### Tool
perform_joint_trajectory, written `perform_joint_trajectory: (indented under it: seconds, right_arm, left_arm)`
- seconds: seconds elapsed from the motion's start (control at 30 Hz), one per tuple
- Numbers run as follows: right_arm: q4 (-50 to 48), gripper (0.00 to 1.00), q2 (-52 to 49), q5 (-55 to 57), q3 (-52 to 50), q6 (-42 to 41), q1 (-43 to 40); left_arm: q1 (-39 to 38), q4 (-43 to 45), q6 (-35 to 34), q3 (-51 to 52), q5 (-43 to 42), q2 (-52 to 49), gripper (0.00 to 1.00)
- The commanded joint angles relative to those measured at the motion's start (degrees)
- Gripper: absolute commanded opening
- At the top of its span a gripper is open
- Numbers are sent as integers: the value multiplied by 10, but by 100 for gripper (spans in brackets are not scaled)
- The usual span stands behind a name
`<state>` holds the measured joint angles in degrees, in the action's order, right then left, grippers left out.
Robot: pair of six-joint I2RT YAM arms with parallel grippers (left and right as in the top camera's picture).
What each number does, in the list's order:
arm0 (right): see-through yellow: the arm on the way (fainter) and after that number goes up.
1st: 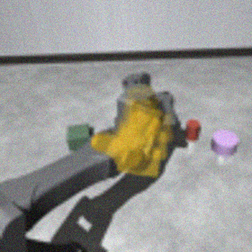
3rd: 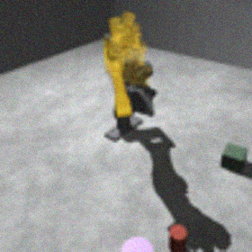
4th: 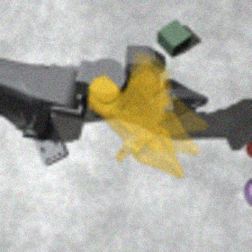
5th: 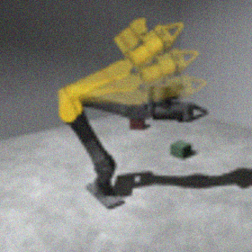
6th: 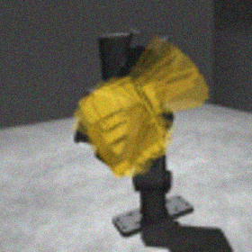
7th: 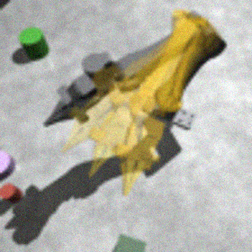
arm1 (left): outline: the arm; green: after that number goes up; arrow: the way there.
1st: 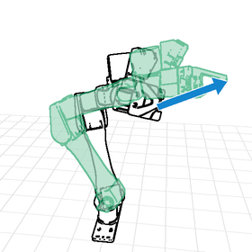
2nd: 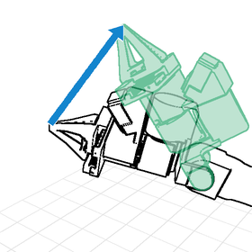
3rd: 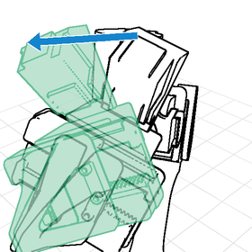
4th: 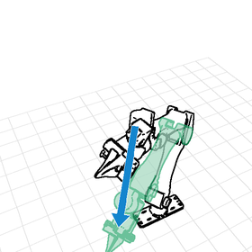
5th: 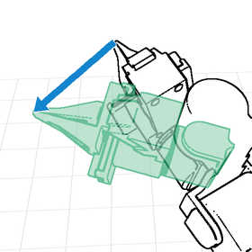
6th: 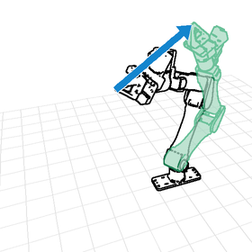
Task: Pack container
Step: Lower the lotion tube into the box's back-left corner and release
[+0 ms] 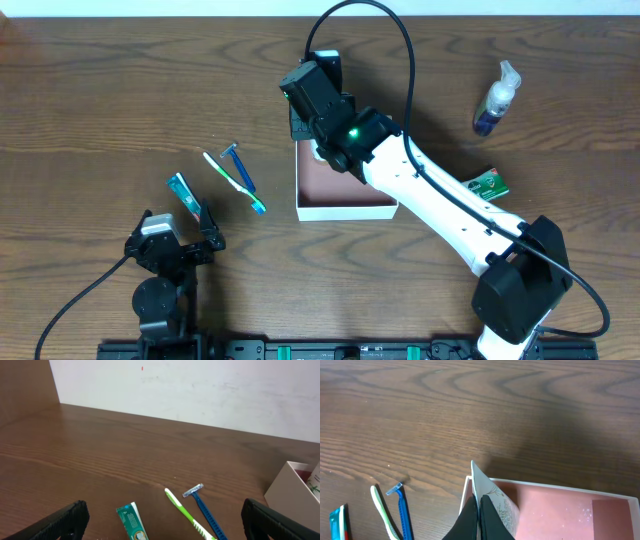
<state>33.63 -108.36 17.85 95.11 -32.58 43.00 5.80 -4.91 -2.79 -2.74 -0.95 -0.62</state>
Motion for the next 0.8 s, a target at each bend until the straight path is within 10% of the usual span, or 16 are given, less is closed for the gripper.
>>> perform_joint_trajectory:
  seconds: [0.0, 0.77]
  right_arm:
    - [0, 2, 17, 8, 16, -12, 6]
    - [24, 2, 28, 31, 44, 9, 6]
  left_arm:
    - [2, -10, 0, 16, -1, 2, 98]
    - [2, -10, 0, 16, -1, 2, 98]
